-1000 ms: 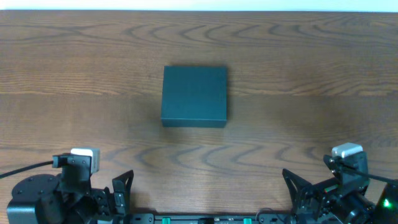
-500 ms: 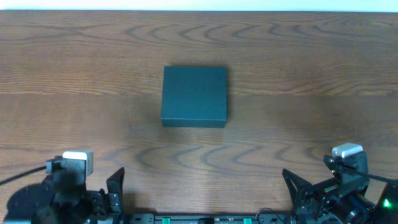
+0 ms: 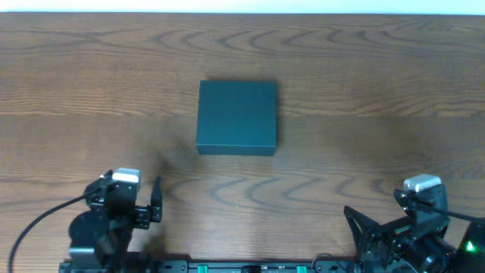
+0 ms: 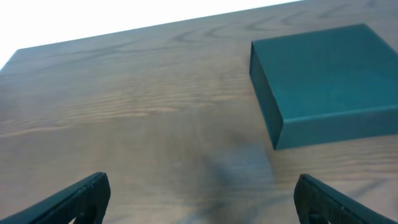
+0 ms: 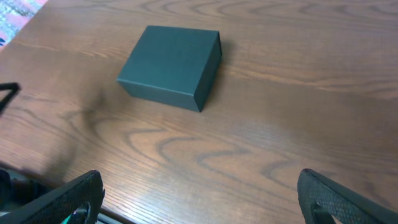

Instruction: Pack container

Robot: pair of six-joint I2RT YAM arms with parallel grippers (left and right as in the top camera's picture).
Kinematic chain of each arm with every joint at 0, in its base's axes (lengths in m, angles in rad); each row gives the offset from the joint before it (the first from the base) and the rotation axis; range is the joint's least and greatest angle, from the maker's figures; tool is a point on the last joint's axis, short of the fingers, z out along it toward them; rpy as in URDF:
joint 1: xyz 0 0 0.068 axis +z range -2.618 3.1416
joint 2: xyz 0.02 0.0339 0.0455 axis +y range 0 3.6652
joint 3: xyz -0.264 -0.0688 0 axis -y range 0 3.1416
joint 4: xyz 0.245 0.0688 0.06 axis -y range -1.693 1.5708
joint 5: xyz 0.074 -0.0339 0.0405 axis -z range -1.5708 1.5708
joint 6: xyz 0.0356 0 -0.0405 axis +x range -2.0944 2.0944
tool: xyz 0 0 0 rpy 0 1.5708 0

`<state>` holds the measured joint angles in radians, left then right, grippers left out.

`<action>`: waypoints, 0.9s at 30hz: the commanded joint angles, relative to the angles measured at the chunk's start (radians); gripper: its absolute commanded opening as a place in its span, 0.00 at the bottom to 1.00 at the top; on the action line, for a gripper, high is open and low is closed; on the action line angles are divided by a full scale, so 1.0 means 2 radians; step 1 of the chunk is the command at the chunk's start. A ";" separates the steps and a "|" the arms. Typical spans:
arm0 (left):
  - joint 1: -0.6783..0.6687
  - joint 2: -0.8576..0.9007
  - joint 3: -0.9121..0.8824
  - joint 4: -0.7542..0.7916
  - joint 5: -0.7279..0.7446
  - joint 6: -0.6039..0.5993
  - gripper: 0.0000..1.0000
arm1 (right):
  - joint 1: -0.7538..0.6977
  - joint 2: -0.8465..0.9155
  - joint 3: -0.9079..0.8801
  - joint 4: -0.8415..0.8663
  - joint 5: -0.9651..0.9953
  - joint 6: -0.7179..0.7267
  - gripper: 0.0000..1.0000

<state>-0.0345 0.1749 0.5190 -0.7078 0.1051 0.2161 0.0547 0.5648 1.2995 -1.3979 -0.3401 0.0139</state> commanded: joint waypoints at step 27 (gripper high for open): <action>0.001 -0.085 -0.184 0.075 0.049 -0.020 0.95 | 0.002 0.001 -0.001 -0.001 0.002 -0.004 0.99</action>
<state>-0.0345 0.0120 0.1600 -0.5617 0.1883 0.1841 0.0547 0.5652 1.2991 -1.3983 -0.3397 0.0135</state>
